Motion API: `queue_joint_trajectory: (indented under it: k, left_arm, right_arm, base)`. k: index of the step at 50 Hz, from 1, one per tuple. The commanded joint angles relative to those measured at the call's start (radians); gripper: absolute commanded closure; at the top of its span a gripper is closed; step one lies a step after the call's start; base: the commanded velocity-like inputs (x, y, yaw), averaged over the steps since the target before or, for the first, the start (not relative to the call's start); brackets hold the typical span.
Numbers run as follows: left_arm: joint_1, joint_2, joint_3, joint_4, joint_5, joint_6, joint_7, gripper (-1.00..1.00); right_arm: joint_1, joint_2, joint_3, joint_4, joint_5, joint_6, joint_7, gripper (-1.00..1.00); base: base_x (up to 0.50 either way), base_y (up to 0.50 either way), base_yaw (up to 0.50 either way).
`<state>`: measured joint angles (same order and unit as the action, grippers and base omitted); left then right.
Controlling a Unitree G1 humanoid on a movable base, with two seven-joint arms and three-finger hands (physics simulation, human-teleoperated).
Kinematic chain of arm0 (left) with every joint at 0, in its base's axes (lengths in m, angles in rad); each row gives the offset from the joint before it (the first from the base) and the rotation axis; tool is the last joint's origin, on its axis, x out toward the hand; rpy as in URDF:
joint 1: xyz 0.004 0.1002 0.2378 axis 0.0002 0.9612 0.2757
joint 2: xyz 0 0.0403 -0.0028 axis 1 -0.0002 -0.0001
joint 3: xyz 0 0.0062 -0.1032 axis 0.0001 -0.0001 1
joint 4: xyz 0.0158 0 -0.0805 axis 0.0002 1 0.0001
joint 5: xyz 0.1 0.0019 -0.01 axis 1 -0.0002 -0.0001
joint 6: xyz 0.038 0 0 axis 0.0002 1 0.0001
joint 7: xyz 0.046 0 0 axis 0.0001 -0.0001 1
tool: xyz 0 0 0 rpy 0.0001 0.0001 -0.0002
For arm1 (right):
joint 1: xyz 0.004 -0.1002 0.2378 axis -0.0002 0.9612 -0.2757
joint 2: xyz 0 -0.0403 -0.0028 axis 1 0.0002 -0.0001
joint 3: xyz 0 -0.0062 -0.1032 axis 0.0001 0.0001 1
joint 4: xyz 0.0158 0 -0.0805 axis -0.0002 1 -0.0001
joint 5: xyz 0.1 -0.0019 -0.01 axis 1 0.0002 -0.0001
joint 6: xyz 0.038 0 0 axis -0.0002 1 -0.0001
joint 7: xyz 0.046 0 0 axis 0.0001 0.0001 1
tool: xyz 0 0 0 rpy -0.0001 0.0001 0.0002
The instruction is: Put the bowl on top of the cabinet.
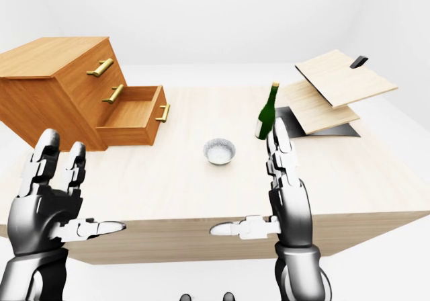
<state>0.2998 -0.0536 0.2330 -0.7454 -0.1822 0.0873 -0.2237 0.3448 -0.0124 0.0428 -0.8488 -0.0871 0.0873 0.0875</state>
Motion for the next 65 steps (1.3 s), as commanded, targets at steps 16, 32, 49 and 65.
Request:
queue_joint_trajectory:
  k: [16,32,49,65]
  left_arm:
    - [0.020,-0.029,0.059,-0.086,-0.031,0.000,-0.039,-1.00]
    - [0.029,-0.034,0.059,-0.091,-0.031,0.000,-0.046,-1.00]
    - [0.026,-0.036,0.069,-0.099,-0.036,0.000,-0.049,-1.00]
    - [0.024,-0.036,0.070,-0.091,-0.037,0.000,-0.048,-1.00]
  right_arm:
    - [0.004,-0.006,0.025,-0.019,-0.028,0.000,0.012,-1.00]
    - [0.002,-0.010,0.039,-0.018,-0.031,0.000,0.004,-1.00]
    - [-0.014,0.003,0.018,-0.016,0.037,0.000,-0.021,-1.00]
    - [-0.003,-0.017,0.053,-0.024,0.000,0.000,-0.009,-1.00]
  base:
    - [0.00,0.50,0.00]
    - [0.00,0.50,0.00]
    - [0.00,0.26,0.00]
    - [0.24,0.07,0.00]
